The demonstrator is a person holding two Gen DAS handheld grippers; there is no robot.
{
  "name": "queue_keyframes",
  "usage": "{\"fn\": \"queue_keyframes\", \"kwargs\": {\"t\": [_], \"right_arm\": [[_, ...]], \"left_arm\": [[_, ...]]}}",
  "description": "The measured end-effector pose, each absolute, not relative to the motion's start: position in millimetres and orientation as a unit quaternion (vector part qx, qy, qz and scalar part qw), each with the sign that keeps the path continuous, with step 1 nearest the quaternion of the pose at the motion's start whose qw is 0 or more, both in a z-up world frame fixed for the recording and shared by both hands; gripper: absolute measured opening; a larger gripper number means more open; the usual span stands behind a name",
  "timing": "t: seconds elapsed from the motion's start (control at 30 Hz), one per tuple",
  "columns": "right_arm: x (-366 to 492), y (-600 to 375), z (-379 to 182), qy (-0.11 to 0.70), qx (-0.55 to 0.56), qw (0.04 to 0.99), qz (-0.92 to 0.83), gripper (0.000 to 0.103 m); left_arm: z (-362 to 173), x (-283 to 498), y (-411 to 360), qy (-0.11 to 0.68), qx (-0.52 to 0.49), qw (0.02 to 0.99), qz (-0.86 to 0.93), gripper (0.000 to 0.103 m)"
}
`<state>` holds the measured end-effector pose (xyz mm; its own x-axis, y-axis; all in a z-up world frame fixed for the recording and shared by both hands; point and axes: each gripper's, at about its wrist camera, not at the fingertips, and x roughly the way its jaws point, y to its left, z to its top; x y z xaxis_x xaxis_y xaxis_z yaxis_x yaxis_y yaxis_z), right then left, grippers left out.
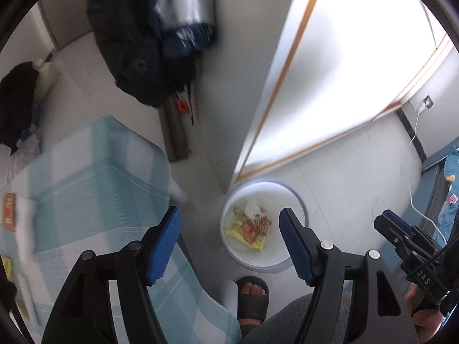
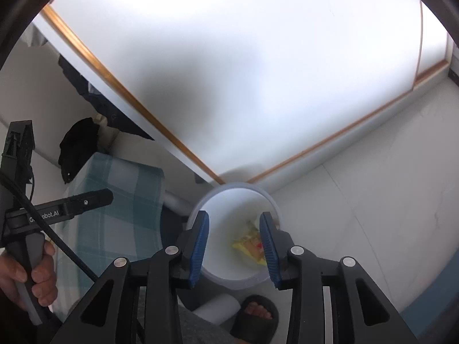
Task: Collect trash
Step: 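Move both open tools back over the table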
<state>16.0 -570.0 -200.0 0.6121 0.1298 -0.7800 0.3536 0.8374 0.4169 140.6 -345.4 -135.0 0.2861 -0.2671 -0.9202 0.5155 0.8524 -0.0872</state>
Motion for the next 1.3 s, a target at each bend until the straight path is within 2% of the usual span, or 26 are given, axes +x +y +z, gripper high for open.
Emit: {"fn": "queue_keyframes", "kwargs": {"t": [0.17, 0.3, 0.33, 0.67, 1.0, 1.1, 1.3], "right_arm": [[5, -546, -144, 0.395, 0.246, 0.884, -0.053, 0.045], [-6, -522, -108, 0.361, 0.235, 0.902, -0.043, 0.053], [-8, -515, -100, 0.353, 0.23, 0.906, -0.04, 0.057], [-16, -435, -41, 0.297, 0.198, 0.934, 0.009, 0.068], [-9, -338, -14, 0.275, 0.148, 0.946, 0.083, 0.075], [-4, -313, -16, 0.275, 0.134, 0.947, 0.101, 0.077], [15, -268, -30, 0.293, 0.117, 0.94, 0.131, 0.082]], "left_arm": [[-92, 129, -307, 0.505, 0.084, 0.826, -0.236, 0.07], [-64, 118, -274, 0.465, 0.065, 0.853, -0.228, 0.082], [-55, 116, -264, 0.453, 0.067, 0.862, -0.216, 0.083], [-10, 92, -181, 0.377, 0.036, 0.909, -0.175, 0.087], [-3, 77, -91, 0.347, -0.02, 0.931, -0.114, 0.091], [-7, 77, -64, 0.344, -0.035, 0.934, -0.092, 0.096], [-31, 79, -13, 0.332, -0.06, 0.939, -0.069, 0.096]]}}
